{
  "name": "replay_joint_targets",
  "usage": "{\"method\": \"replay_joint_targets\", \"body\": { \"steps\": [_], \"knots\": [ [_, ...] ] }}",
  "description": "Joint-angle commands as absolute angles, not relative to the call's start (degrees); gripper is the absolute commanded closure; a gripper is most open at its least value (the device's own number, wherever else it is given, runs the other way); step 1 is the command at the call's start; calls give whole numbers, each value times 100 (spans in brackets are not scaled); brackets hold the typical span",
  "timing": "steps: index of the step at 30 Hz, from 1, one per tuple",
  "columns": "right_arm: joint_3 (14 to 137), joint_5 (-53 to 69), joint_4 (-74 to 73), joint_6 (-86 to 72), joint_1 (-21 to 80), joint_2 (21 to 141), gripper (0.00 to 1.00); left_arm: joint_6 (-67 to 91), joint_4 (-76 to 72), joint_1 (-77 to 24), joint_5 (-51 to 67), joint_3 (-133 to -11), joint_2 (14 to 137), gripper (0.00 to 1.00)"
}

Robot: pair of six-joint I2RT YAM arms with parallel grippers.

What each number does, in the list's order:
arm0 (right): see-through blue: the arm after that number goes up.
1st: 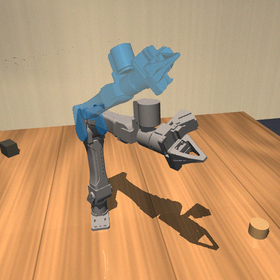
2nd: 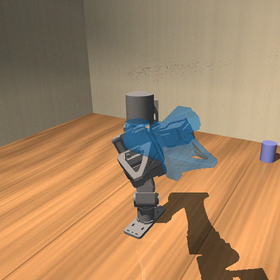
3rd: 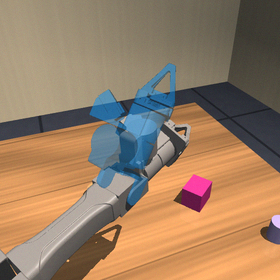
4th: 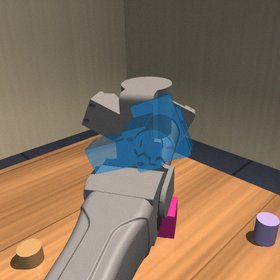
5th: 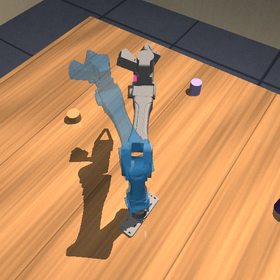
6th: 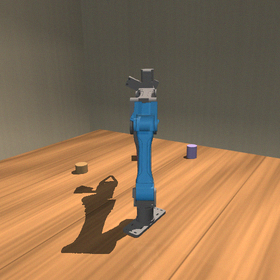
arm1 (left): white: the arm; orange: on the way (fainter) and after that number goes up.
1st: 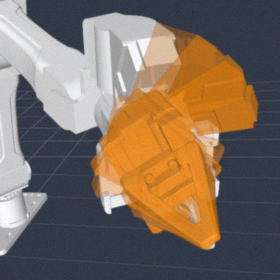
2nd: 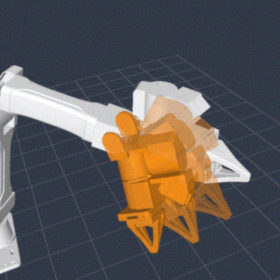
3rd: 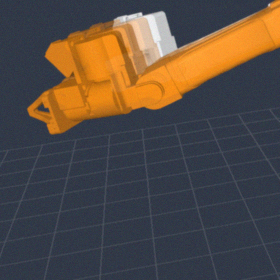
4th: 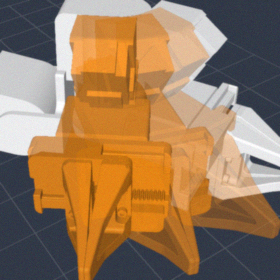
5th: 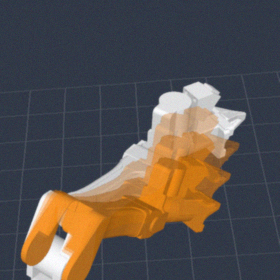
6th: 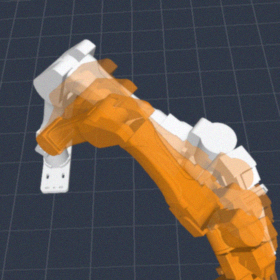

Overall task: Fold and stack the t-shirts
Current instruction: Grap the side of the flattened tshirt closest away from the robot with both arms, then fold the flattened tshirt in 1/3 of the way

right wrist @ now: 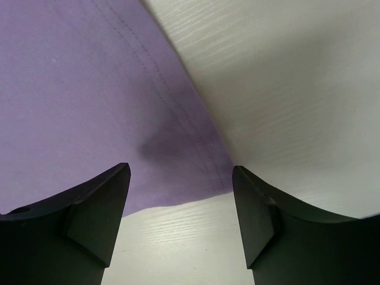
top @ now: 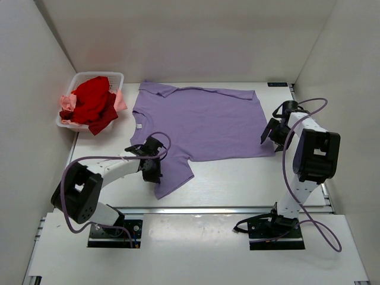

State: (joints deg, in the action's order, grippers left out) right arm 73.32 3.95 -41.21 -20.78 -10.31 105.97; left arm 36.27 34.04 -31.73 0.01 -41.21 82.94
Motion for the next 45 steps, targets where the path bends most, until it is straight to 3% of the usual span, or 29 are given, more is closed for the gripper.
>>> {"method": "replay_joint_targets", "body": {
  "steps": [1, 9, 10, 11, 12, 13, 14, 23, 36, 45],
  "knots": [
    [7365, 255, -4184, -2048, -1107, 10757, 33, 3613, 3286, -3270, 53, -3832, 8640, 100],
    [7136, -53, -4122, -2118, -1213, 10748, 34, 3244, 3515, -2822, 9, -3823, 7955, 100],
    [7180, 191, -4113, -2075, -1161, 10819, 38, 3234, 3568, -2795, 17, -3815, 7945, 100],
    [7189, 350, -4139, -2022, -1178, 10924, 49, 3208, 3577, -2778, 18, -3814, 7945, 100],
    [7181, 534, -4140, -1978, -1126, 10994, 69, 3182, 3595, -2760, 9, -3806, 7876, 100],
    [7155, 580, -4183, -1969, -1090, 11013, 80, 3173, 3638, -2725, 9, -3814, 7832, 100],
    [7137, 632, -4140, -1986, -1072, 11013, 100, 3129, 3691, -2707, 9, -3823, 7735, 100],
    [6637, 501, -4359, -2101, -1028, 9512, 100, 2646, 4867, -1996, 9, -4781, 6373, 100],
    [5406, 879, -4842, -2092, -1187, 7586, 100, 2478, 5853, -1995, 360, -4956, 5160, 100],
    [5527, 1037, -4983, -1925, -1477, 7673, 100, 2435, 5705, -1758, 256, -5782, 5651, 100]
  ]
}}
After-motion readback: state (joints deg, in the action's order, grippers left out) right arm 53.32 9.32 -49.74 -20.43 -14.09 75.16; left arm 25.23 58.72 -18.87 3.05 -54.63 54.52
